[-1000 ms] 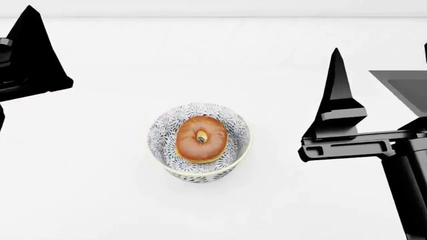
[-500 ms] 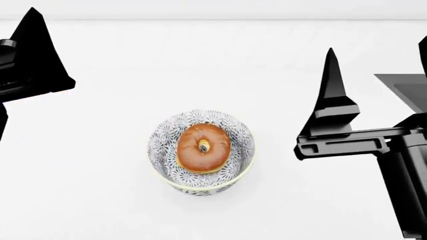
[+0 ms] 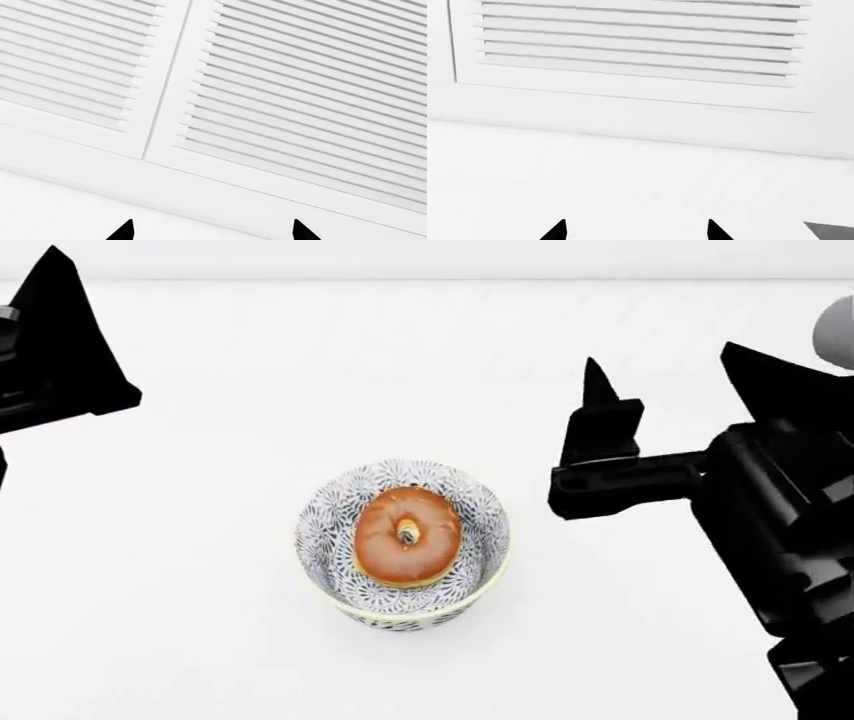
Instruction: Pick up the bowl with donut and place it on the tray. Pick up the cupcake and place it on the tray.
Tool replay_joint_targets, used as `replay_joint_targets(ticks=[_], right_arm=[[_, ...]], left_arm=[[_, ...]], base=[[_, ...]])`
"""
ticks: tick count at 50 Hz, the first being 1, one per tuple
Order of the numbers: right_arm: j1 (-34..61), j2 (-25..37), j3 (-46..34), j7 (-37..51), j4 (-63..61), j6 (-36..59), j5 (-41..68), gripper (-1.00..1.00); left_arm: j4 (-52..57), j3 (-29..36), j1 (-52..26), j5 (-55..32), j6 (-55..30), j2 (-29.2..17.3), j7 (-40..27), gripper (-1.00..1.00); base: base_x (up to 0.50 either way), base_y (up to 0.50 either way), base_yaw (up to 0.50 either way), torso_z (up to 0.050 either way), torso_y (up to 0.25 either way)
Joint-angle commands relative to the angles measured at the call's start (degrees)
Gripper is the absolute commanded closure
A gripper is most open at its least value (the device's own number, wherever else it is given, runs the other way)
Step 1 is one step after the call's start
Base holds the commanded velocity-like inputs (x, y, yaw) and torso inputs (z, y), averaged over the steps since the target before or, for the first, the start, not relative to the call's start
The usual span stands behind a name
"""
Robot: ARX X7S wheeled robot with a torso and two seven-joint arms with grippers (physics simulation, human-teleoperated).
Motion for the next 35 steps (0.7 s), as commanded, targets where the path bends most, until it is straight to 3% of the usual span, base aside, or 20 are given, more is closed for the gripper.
replay_joint_targets(ticks=[1,6,16,21,35], right_arm=[[-0.8,0.6,7.6,-8.5,6.4,-0.8,17.9,-1.0],[-0.8,-0.1,9.5,-7.8,9.3,0.9,28.4,-1.0],[-6.0,-0.9,11.7,-13.0,12.3,-0.6,37.9,-1.0],[-6.0,-4.2,11.1,-15.6,15.5,6.8,42.4,-1.0],[-9.4,-8.0,12.1,-19.4,17.9,7.7,42.3,-1.0]], left_arm=[[0.0,-0.1,-0.4,-0.5,-0.2,-0.1,-0.3,-1.0],[0.0,-0.2,-0.5,-0.5,-0.2,-0.2,-0.4,-1.0],[-0.1,-0.1,-0.5,-0.4,-0.2,0.1,-0.3,-1.0],[-0.2,-0.2,-0.5,-0.6,-0.2,-0.1,-0.3,-1.0],[-0.2,-0.4,-0.3,-0.5,-0.2,-0.1,-0.2,-1.0]], base=[[0.0,0.0,0.0,0.0,0.0],[0.0,0.0,0.0,0.0,0.0],[0.0,0.0,0.0,0.0,0.0],[0.0,0.0,0.0,0.0,0.0],[0.0,0.0,0.0,0.0,0.0]])
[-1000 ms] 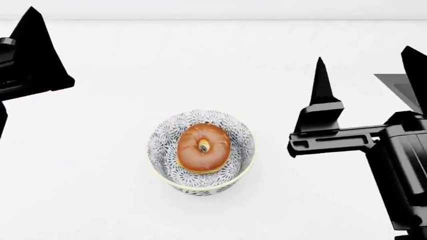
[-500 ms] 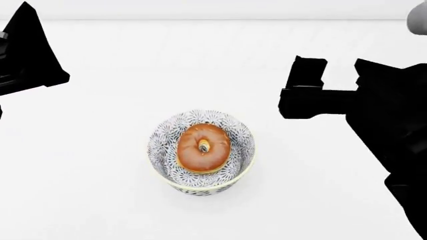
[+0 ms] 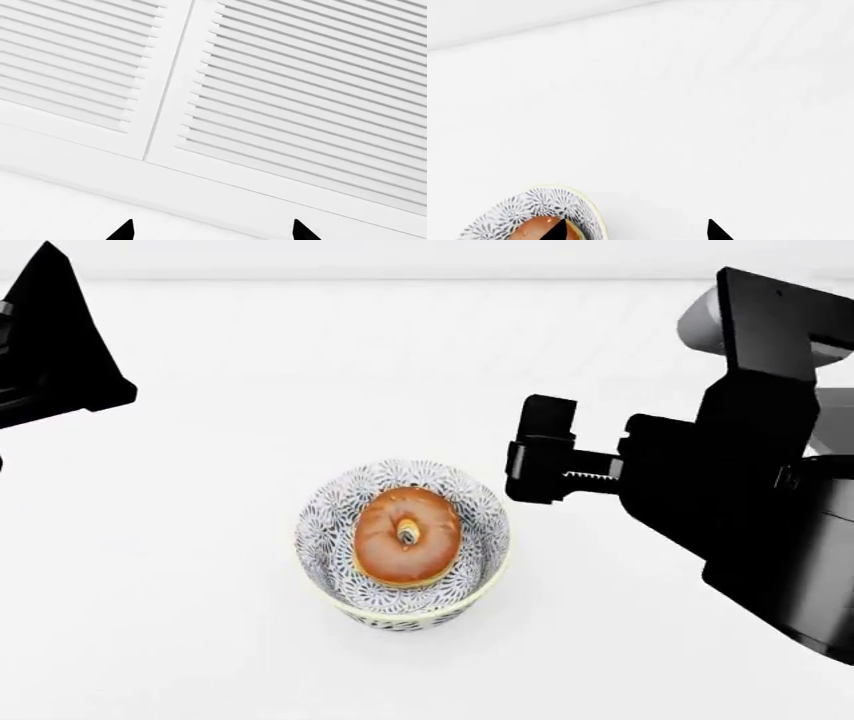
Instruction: Pick up the bowl with donut and place it on the tray. Pick up the cupcake and place it on the tray.
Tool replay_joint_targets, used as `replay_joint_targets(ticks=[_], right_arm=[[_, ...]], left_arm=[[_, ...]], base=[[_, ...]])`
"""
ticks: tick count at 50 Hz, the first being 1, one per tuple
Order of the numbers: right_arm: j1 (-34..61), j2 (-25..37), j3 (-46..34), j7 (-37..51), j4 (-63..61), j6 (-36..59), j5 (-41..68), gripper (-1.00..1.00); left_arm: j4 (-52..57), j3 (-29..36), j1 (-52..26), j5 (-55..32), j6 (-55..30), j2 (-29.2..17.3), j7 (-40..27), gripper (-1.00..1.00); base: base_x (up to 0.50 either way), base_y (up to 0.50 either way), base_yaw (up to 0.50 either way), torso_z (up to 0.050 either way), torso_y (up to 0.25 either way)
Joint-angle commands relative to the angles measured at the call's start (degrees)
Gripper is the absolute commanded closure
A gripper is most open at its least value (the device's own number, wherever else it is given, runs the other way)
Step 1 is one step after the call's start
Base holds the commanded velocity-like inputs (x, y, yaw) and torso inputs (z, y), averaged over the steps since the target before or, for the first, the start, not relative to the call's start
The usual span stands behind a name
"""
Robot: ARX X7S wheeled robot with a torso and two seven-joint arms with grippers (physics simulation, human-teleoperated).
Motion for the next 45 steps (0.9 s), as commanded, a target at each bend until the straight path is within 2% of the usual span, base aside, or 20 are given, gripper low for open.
replay_joint_targets(ticks=[1,21,45], right_arm=[[-2.7,-2.9,1.2,-3.7,2.5,1.4,3.1,-1.0],[-8.2,-5.8,1.7,-6.5,4.3,-0.3,2.0,-1.0],[-14.4,-5.7,2.6,-8.4,4.6,-3.2,5.1,-1.0]], left_arm=[[0.0,-0.2,0.2,-0.1,0.0,-0.1,0.0,-1.0],[0.1,-0.2,0.3,0.3,-0.1,0.0,0.1,-1.0],[0.2,0.0,0.0,0.1,-0.5,0.2,-0.1,-1.0]], base=[[0.0,0.0,0.0,0.0,0.0],[0.0,0.0,0.0,0.0,0.0],[0.0,0.0,0.0,0.0,0.0]])
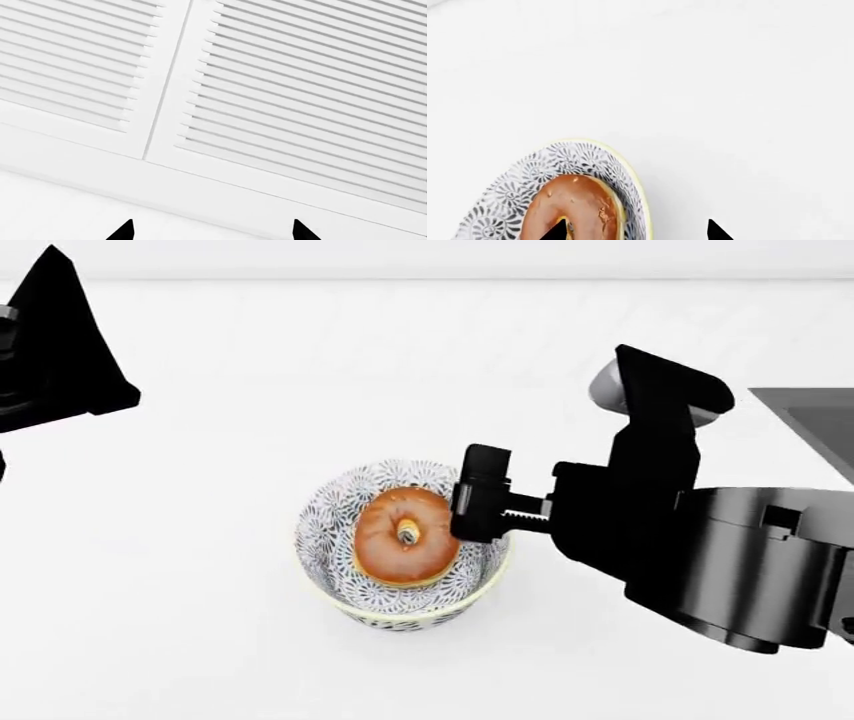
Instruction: Pick up the bowl with donut and place it on the tray. Pick up the cupcake and place it on the tray.
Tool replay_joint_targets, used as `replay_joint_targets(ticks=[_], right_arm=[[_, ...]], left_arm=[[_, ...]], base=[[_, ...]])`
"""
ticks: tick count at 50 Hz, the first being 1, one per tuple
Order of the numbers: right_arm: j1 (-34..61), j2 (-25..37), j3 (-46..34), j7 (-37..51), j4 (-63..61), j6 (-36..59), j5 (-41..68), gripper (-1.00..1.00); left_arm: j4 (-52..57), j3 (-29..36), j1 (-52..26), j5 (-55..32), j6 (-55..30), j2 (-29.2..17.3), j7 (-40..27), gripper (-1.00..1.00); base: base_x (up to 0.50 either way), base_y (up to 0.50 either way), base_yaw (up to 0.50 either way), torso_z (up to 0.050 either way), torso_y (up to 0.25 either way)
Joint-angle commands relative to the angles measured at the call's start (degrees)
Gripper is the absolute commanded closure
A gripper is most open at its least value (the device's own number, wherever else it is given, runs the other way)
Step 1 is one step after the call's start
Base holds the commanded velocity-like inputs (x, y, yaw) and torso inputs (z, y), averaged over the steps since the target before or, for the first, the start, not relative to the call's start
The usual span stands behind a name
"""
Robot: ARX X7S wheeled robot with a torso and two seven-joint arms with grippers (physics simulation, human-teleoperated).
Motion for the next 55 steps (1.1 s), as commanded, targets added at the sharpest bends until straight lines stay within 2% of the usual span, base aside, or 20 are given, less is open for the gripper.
replay_joint_targets(ticks=[1,48,49,55], right_arm=[[-3.1,-0.3,0.1,-1.0,0.4,-1.4,0.6,-1.0],[-11.6,-2.2,-1.4,-4.9,3.3,-3.2,-3.2,-1.0],[-11.7,-2.3,-1.4,-5.0,3.2,-3.3,-3.3,1.0],[-11.7,-2.3,-0.9,-5.2,2.9,-3.4,-3.6,1.0]], left_arm=[[-0.2,0.1,-0.3,-0.1,-0.2,0.1,-0.1,-1.0],[-0.3,0.2,0.0,0.5,-0.4,0.5,0.2,-1.0],[-0.3,0.2,0.0,0.5,-0.4,0.5,0.2,-1.0],[-0.2,0.2,-0.1,0.4,-0.5,0.5,0.1,-1.0]], base=[[0.0,0.0,0.0,0.0,0.0],[0.0,0.0,0.0,0.0,0.0],[0.0,0.0,0.0,0.0,0.0],[0.0,0.0,0.0,0.0,0.0]])
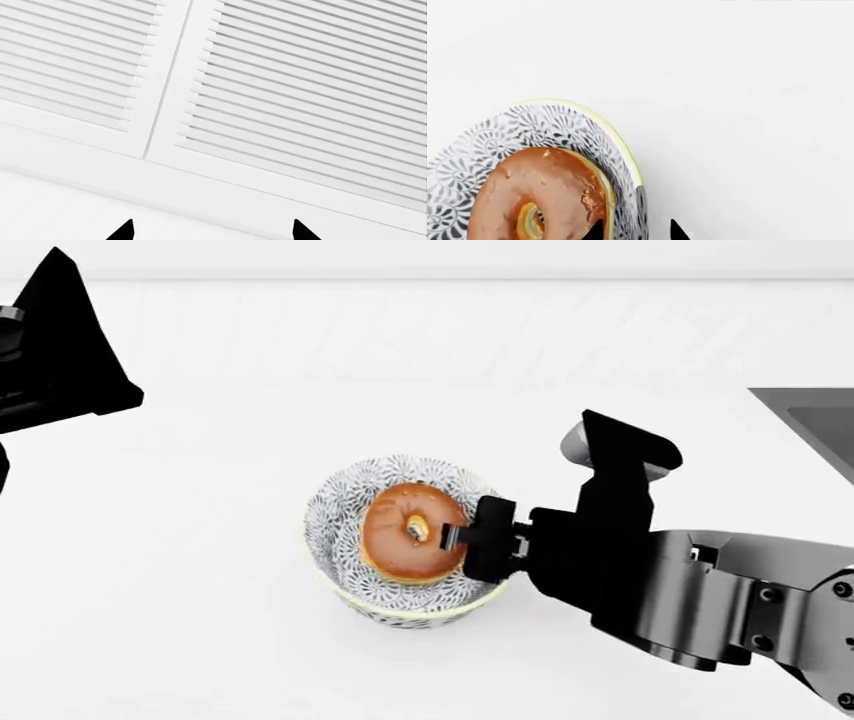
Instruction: Pick up the bowl with donut and place it on the tray. Pick up the cupcake and place it on the tray.
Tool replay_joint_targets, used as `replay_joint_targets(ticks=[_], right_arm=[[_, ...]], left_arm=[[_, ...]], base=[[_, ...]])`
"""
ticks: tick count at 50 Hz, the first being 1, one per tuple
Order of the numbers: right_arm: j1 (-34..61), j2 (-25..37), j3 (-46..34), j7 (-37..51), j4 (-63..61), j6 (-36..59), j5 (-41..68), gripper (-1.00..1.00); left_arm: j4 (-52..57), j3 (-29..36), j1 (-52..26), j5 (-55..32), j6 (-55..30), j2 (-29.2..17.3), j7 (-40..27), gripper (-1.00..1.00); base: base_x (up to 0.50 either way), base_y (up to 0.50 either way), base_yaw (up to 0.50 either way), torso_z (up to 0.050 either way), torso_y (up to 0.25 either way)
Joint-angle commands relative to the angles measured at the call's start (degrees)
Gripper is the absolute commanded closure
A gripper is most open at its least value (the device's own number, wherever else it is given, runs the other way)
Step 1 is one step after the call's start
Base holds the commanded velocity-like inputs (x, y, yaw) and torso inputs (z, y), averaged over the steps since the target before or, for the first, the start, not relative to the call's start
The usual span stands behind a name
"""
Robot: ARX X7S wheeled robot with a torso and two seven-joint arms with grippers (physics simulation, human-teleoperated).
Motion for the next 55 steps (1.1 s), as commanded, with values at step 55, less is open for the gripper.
replay_joint_targets(ticks=[55], right_arm=[[-41.4,15.0,74.7,34.7,-29.7,6.8,-13.2,1.0]], left_arm=[[1.4,0.9,1.3,2.0,-0.8,0.8,0.1,-1.0]], base=[[0.0,0.0,0.0,0.0,0.0]])
